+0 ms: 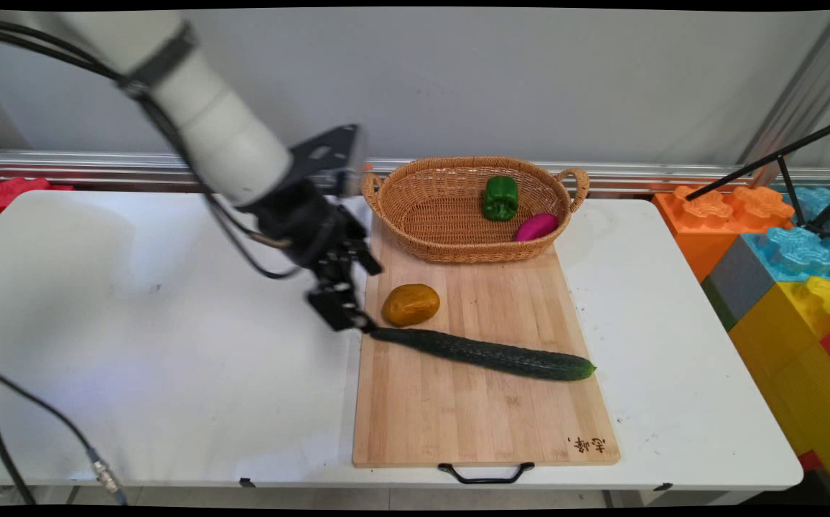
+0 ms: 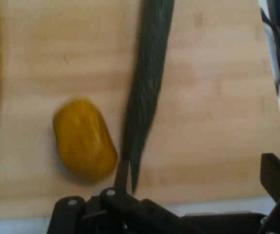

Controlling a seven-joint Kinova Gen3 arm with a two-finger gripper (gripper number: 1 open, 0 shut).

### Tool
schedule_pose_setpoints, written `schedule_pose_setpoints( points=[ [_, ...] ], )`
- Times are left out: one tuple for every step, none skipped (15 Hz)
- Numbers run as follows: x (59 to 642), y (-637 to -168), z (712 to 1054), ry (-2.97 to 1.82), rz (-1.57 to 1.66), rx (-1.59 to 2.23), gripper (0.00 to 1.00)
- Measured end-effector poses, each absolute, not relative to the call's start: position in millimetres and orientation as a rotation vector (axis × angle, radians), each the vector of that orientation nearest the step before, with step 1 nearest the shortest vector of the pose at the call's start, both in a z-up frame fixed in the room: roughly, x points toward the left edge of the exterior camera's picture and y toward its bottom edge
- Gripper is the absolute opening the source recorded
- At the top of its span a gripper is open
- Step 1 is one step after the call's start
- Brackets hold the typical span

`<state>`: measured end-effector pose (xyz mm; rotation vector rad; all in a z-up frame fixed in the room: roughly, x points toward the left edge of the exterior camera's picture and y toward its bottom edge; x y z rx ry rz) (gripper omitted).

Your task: Pick up the cucumber from the cutting board

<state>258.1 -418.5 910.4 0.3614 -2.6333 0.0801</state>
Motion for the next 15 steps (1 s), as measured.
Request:
schedule_pose_setpoints(
  points=[
    [244.4, -422.1, 905.2, -2.634, 0.09, 0.349, 1.0],
    [229.3, -426.5, 897.7, -2.635, 0.104, 0.337, 1.0],
    [217.3, -430.0, 889.6, -2.638, 0.112, 0.327, 1.0],
    [209.7, -431.9, 883.6, -2.64, 0.115, 0.32, 1.0],
    [197.2, -435.5, 873.8, -2.644, 0.12, 0.307, 1.0],
    [194.2, -436.5, 871.0, -2.645, 0.121, 0.303, 1.0],
    [183.8, -439.7, 860.8, -2.648, 0.126, 0.291, 1.0],
    [177.0, -442.4, 853.9, -2.651, 0.131, 0.282, 1.0],
    [169.6, -445.7, 846.0, -2.654, 0.139, 0.269, 1.0],
    [165.2, -447.9, 840.9, -2.656, 0.145, 0.259, 1.0],
    [158.2, -451.3, 832.7, -2.658, 0.157, 0.242, 1.0],
    [153.7, -453.6, 827.1, -2.659, 0.165, 0.229, 1.0],
    [147.3, -456.7, 818.7, -2.661, 0.175, 0.21, 1.0],
    [143.2, -458.7, 813.2, -2.662, 0.182, 0.197, 1.0],
    [139.5, -460.6, 808.3, -2.662, 0.189, 0.185, 1.0]
  ],
)
